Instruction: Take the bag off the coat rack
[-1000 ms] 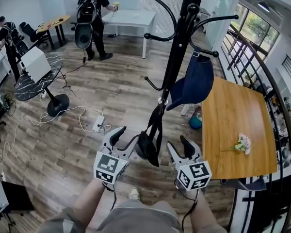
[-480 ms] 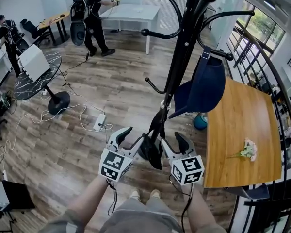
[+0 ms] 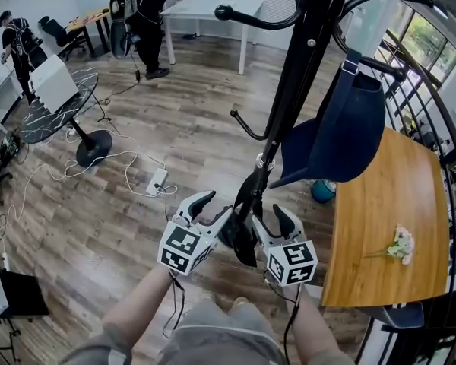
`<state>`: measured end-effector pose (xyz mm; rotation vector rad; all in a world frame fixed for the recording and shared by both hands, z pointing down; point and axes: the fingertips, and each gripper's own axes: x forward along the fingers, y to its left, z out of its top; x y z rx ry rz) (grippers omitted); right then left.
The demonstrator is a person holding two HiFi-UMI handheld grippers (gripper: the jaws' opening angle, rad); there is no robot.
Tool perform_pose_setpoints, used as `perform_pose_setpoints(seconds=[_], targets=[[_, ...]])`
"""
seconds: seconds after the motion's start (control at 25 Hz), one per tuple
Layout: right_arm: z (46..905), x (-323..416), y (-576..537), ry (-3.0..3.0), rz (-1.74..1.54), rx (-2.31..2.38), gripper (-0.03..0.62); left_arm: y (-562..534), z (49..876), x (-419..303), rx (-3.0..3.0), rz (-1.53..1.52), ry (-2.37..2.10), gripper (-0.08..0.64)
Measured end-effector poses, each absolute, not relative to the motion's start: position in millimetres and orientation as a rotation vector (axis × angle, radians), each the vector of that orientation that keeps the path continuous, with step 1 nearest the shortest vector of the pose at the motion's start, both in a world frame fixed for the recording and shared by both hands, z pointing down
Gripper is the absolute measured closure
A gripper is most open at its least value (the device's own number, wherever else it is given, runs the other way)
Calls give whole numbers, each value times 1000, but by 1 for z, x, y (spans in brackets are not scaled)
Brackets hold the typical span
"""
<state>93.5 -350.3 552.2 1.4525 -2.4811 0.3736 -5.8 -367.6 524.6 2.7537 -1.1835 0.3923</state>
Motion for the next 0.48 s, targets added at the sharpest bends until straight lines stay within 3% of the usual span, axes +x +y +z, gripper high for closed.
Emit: perform_pose_setpoints(seconds=[0.48], targets=[[610,87,-392,-2449,370,1456,339,-407,576,26,2741,422,-1101,336]])
